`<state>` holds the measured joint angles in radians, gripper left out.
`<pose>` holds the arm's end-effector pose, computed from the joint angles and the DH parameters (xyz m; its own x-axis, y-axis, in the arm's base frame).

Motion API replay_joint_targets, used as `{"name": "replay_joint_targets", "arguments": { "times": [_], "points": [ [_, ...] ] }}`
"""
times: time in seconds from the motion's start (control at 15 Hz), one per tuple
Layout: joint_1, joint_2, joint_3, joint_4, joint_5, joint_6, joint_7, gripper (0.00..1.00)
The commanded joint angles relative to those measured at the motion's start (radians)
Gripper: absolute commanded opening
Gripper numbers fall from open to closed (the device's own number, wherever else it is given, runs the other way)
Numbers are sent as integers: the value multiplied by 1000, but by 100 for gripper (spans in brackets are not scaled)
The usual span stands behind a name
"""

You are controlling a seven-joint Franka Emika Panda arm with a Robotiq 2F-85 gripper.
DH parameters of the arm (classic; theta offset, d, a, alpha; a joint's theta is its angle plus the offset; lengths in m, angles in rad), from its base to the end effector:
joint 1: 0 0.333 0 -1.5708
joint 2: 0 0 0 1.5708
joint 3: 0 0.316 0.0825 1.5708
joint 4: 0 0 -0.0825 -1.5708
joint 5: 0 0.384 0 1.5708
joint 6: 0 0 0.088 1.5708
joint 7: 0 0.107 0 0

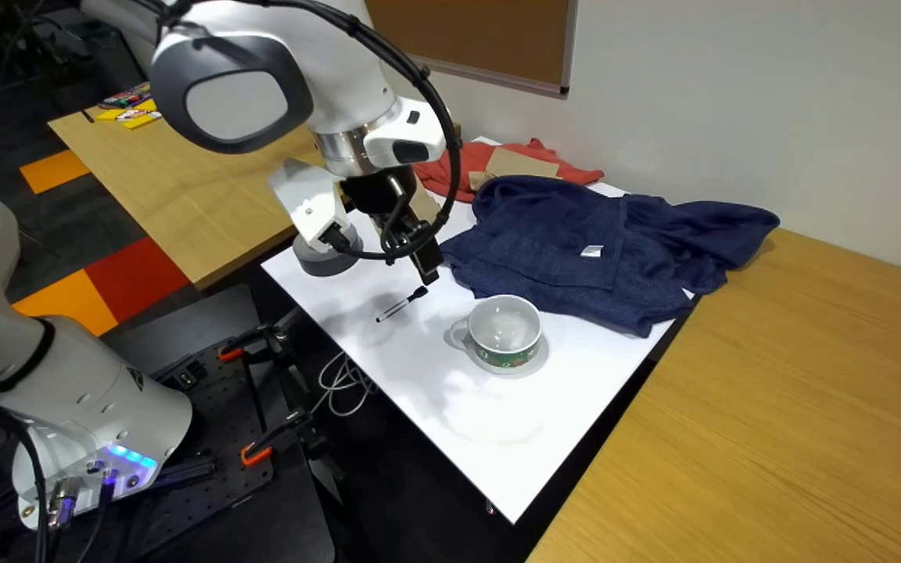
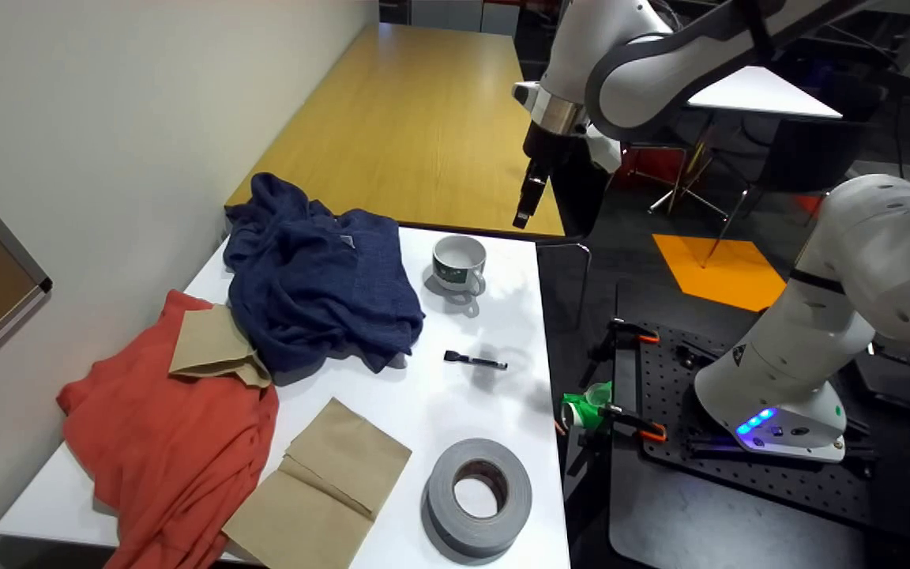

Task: Put the marker in the cup and put it back on the table

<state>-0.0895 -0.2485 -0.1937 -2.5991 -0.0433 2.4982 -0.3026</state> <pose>0.4193 -0.1201 0.3534 0.9883 0.0559 0.1420 0.0526 -0.9983 0.0269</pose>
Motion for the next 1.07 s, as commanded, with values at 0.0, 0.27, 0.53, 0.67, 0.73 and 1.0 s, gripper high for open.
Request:
{"name": "replay_joint_targets", "arguments": {
  "times": [0.0, 0.27, 0.53, 0.67, 0.73, 1.0],
  "points": [
    [0, 74, 56, 5, -56, 37, 67, 100],
    [27, 114, 111, -17, -79, 50, 100, 100],
    [67, 156, 151, -20, -37, 53, 101, 100],
    [84, 184, 170, -19, -26, 72, 126, 100],
    [93, 198, 181, -21, -27, 89, 147, 100],
    [119, 234, 214, -16, -29, 111, 200, 100]
  ]
}}
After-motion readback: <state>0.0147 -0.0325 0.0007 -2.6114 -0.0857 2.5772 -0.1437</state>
